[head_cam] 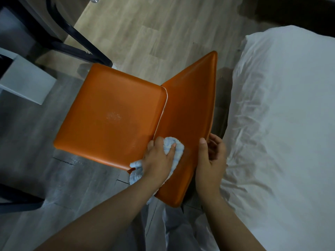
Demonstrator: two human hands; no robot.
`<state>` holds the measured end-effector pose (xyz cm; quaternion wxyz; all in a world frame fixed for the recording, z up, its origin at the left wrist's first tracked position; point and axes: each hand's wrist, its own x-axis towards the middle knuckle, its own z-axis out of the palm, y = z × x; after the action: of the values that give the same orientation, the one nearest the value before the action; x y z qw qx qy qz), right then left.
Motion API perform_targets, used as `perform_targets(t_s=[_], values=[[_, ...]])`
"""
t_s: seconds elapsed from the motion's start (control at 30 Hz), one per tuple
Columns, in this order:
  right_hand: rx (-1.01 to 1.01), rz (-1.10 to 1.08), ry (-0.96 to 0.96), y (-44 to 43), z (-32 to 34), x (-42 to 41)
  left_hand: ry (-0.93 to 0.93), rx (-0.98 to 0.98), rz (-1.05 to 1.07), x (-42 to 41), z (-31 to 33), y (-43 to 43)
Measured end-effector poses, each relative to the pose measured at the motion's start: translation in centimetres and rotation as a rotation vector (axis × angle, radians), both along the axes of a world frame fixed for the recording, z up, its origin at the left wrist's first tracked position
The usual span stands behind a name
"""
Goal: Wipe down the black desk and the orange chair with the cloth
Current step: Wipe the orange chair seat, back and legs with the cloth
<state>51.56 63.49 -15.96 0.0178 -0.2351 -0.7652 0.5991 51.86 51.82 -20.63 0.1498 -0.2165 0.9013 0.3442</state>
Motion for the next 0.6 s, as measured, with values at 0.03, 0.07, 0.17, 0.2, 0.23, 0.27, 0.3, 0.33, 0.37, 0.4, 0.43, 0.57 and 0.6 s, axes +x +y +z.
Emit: perform_targets(t_s=[0.03, 0.07, 0.17, 0.2, 0.23, 0.27, 0.3, 0.33, 0.37, 0.4, 0.43, 0.57, 0.6], values=[[0.001, 0.005, 0.003, 0.0, -0.2, -0.1, -0.016, -0.002, -0.003, -0.1, -0.5, -0.3], [0.007, 0.009, 0.008, 0.1, -0.5, -0.1, -0.037, -0.004, -0.006, -0.2, -1.0, -0.5], [0.011, 0.015, 0.027, 0.1, -0.8, -0.1, -0.141, 0.010, -0.010, -0.6, -3.0, -1.6], [0.006, 0.011, 0.034, 0.1, -0.9, -0.1, -0.178, 0.016, -0.014, -0.8, -3.9, -1.9], [0.001, 0.006, 0.043, 0.1, -1.0, -0.1, -0.209, 0.019, -0.019, -1.0, -4.7, -2.2], [-0.007, 0.000, 0.051, 0.0, -1.0, -0.2, -0.234, 0.024, -0.021, -1.2, -5.6, -2.6], [-0.018, -0.007, 0.059, 0.0, -1.1, -0.2, -0.259, 0.033, -0.020, -1.3, -6.4, -2.9], [-0.024, -0.012, 0.069, 0.0, -1.2, -0.3, -0.283, 0.044, -0.017, -1.5, -7.2, -3.3], [-0.025, -0.016, 0.081, 0.0, -1.3, -0.3, -0.305, 0.052, -0.015, -1.6, -8.1, -3.6], [-0.022, -0.016, 0.091, 0.0, -1.4, -0.3, -0.324, 0.056, -0.012, -1.8, -8.9, -4.0], [-0.020, -0.016, 0.102, 0.0, -1.4, -0.3, -0.337, 0.058, -0.008, -1.9, -9.8, -4.4], [-0.027, -0.032, 0.135, -0.1, -1.7, -0.3, -0.366, 0.024, -0.006, -2.4, -13.0, -5.4], [-0.027, -0.038, 0.144, -0.1, -1.9, -0.3, -0.373, 0.013, -0.002, -2.5, -13.7, -5.6]])
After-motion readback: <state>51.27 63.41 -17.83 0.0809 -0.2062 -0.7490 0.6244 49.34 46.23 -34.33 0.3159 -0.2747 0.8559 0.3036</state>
